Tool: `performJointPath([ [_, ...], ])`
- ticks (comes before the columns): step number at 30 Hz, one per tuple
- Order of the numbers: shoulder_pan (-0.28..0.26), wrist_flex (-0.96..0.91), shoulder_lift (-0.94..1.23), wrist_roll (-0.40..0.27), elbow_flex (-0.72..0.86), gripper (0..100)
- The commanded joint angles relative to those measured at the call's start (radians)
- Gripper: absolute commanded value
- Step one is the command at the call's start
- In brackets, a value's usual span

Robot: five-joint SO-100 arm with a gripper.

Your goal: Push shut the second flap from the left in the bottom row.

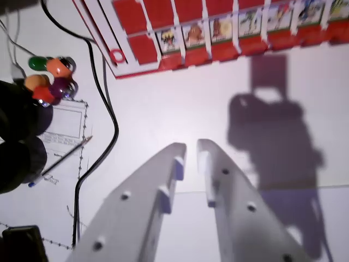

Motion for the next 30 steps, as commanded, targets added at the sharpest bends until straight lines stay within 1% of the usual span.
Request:
performJointPath([
  [1,-0.015,0.028,-0.035,0.026,-0.127,2],
  [16,-0.091,0.046,-0.298,0.115,-0.264,2],
  [24,-0.115,0.046,-0.462,0.144,-0.337,2],
  [30,-0.124,0.043,-0.598,0.155,-0.434,2],
])
